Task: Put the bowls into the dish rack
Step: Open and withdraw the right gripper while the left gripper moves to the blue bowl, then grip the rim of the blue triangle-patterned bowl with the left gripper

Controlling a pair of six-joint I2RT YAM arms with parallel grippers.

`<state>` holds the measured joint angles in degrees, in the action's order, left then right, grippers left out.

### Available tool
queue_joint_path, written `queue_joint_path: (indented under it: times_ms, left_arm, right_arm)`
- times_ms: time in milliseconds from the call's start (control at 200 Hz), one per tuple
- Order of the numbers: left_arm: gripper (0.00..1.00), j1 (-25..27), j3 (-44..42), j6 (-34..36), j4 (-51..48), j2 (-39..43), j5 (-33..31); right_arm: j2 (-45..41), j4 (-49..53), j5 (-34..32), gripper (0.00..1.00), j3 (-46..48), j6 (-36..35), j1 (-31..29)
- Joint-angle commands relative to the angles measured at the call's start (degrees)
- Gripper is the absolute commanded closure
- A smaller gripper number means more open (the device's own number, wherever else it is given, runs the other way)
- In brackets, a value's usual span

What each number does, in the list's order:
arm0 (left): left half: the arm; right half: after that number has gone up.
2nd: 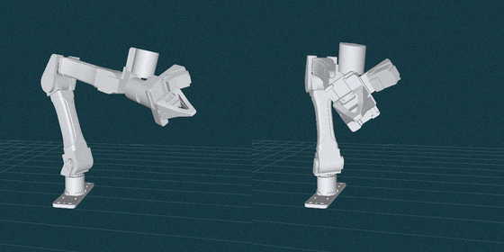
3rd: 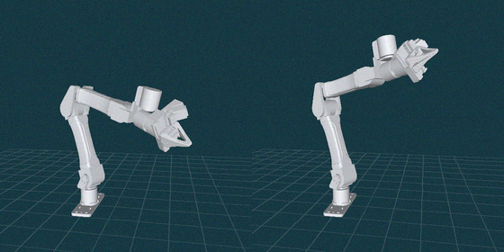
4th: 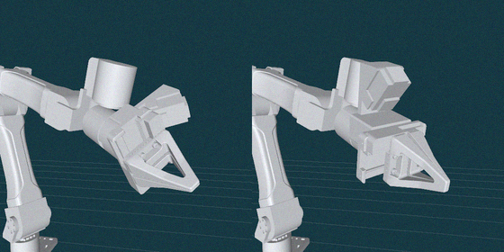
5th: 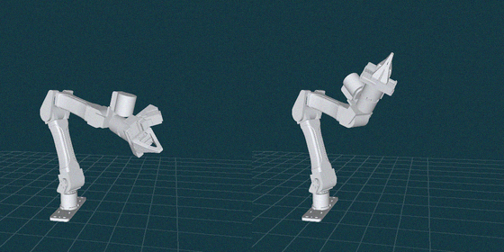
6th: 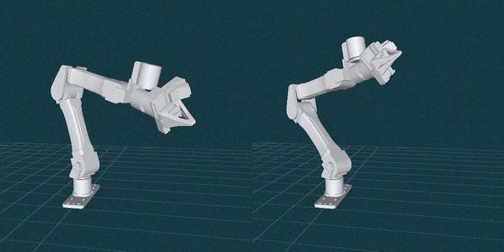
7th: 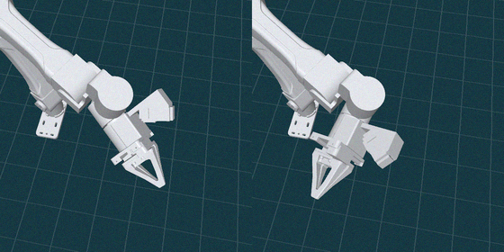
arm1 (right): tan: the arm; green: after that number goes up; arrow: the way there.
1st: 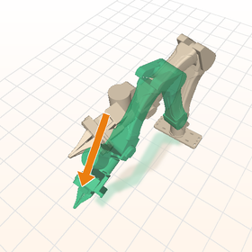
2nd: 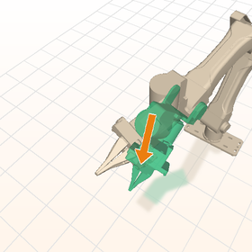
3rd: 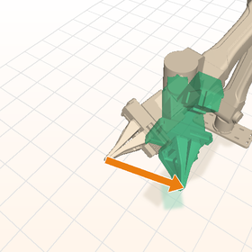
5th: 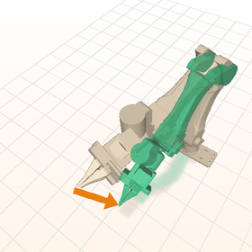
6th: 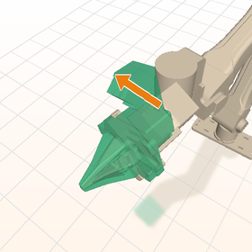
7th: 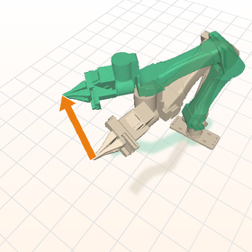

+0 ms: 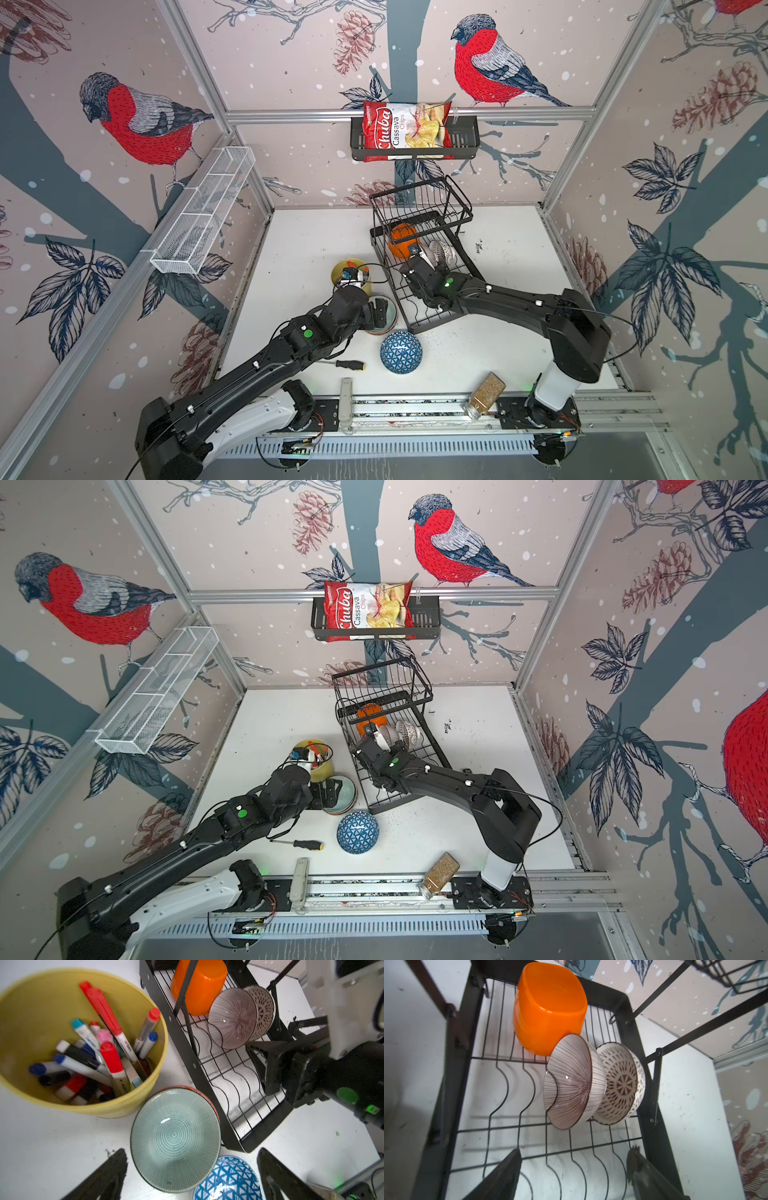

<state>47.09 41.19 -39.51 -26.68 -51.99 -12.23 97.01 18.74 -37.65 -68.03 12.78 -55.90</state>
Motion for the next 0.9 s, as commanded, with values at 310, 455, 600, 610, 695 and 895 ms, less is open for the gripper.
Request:
queue_joint_path:
  times_ms: [310, 455, 600, 610, 695, 895]
  left_arm:
    - [0.08, 8.5, -3.1, -11.1, -6.8, -2.1, 2.5]
    - [0.13, 9.4, -4.1, -12.6, -6.9, -4.3, 5.2]
    - [0.17, 10.5, -6.0, -14.4, -4.9, -5.5, 6.4]
    - [0.17, 10.5, -6.1, -14.5, -4.9, -5.6, 6.4]
    - [0.19, 11.9, -6.3, -16.0, -4.5, -6.3, 5.7]
    - [0.24, 14.8, -6.7, -18.4, -2.8, -9.3, 5.1]
  right_arm:
    - [-9.6, -3.8, 9.6, 0.19, 6.9, 3.6, 1.1]
    - [-12.3, -4.5, 10.4, 0.19, 8.0, 3.9, 1.3]
    - [-14.9, -5.4, 10.4, 0.19, 9.7, 4.4, 2.4]
    - [-15.0, -5.5, 10.4, 0.19, 9.9, 4.5, 2.4]
    - [-16.0, -6.0, 10.8, 0.20, 10.8, 5.0, 3.3]
    - [-17.1, -6.3, 10.6, 0.20, 12.2, 5.7, 4.2]
